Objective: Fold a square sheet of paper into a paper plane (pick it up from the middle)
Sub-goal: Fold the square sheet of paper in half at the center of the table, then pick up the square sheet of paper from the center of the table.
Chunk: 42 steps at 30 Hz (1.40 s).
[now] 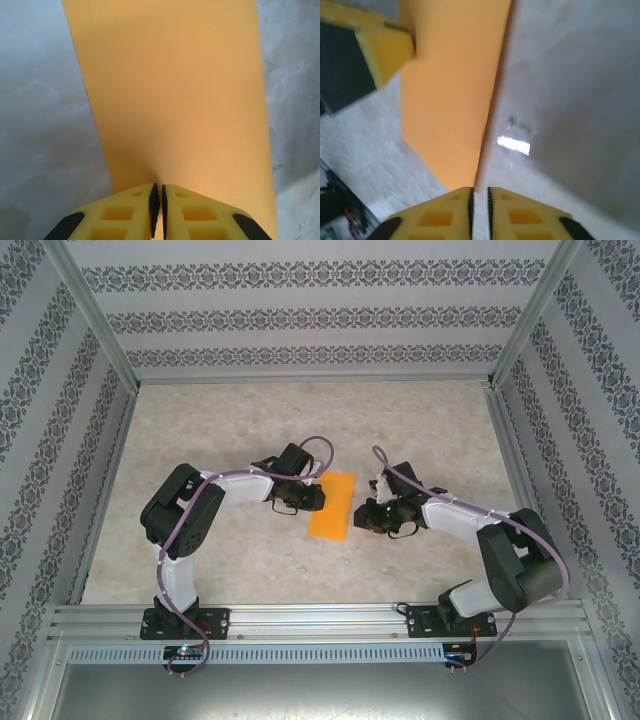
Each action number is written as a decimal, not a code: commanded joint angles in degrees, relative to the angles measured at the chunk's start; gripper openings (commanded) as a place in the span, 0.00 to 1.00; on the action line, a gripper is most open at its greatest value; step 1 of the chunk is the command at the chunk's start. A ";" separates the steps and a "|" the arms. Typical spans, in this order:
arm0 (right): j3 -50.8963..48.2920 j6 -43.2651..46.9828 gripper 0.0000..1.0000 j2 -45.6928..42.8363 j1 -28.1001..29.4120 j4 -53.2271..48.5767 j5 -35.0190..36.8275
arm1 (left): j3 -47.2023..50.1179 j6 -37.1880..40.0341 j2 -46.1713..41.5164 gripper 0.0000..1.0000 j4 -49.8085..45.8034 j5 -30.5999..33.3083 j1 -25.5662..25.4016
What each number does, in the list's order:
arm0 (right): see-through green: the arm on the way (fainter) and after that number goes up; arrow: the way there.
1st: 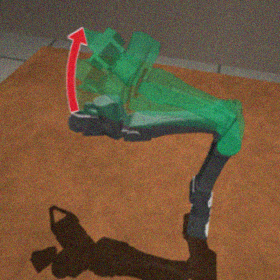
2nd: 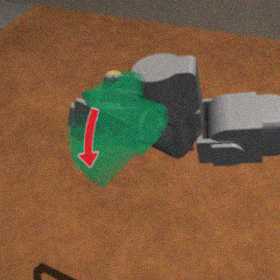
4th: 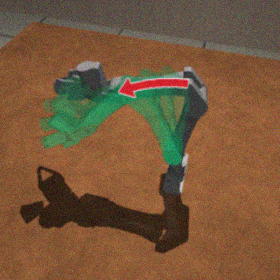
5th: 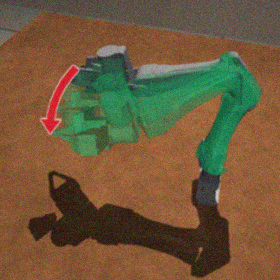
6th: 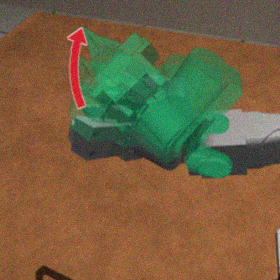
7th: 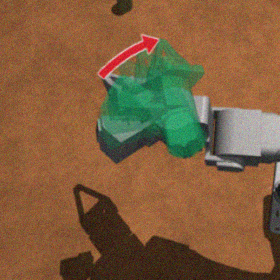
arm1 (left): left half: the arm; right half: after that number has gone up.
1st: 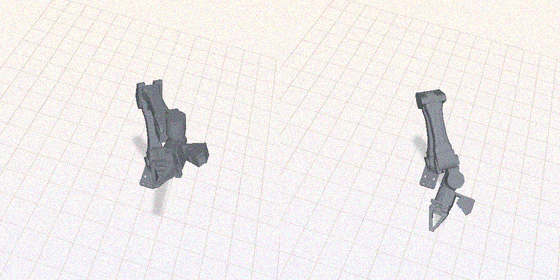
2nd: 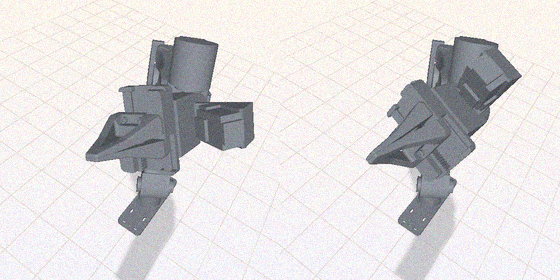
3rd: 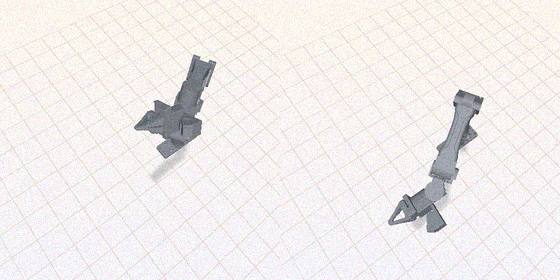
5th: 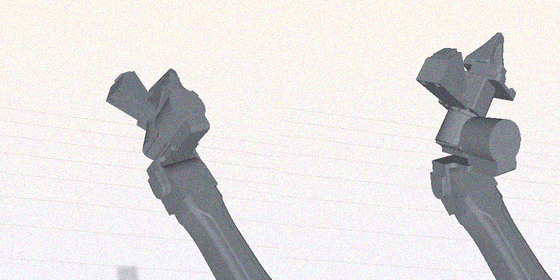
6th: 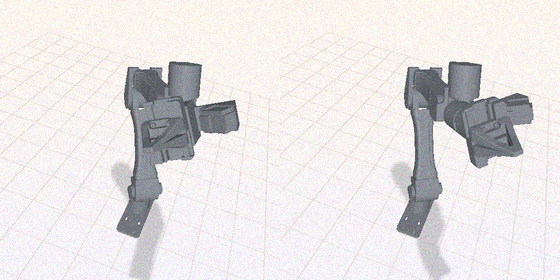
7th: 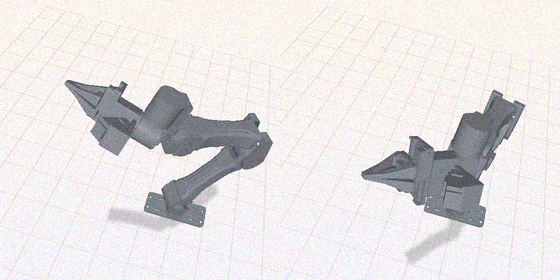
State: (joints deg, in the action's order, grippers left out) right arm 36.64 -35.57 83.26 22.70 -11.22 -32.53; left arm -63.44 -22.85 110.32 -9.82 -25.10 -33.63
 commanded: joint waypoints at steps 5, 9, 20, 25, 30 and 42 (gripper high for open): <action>6.04 -2.12 0.35 5.25 -3.45 4.12 -0.67 | 3.31 1.05 1.74 0.17 -9.52 3.12 1.02; 9.08 -1.46 0.38 9.31 -4.01 4.37 -0.05 | 3.26 1.10 2.25 0.17 -9.16 2.78 1.02; 17.64 1.07 0.43 19.12 -5.62 4.07 0.92 | 3.26 1.29 2.32 0.17 -8.91 2.69 1.01; 20.40 1.39 0.43 22.65 -6.13 4.51 -0.62 | 3.24 1.18 2.30 0.17 -8.72 2.51 1.02; 22.32 1.73 0.43 24.92 -6.17 3.16 -0.09 | 3.50 1.16 2.35 0.17 -8.58 2.47 1.02; 24.01 1.39 0.42 25.57 -4.51 3.97 -5.58 | 3.76 1.18 2.61 0.17 -8.21 2.27 0.95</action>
State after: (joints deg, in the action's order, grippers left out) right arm 59.29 -35.42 108.18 17.41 -7.79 -35.35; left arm -63.11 -22.85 110.19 -9.80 -25.89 -33.26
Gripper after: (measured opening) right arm 0.422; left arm 0.172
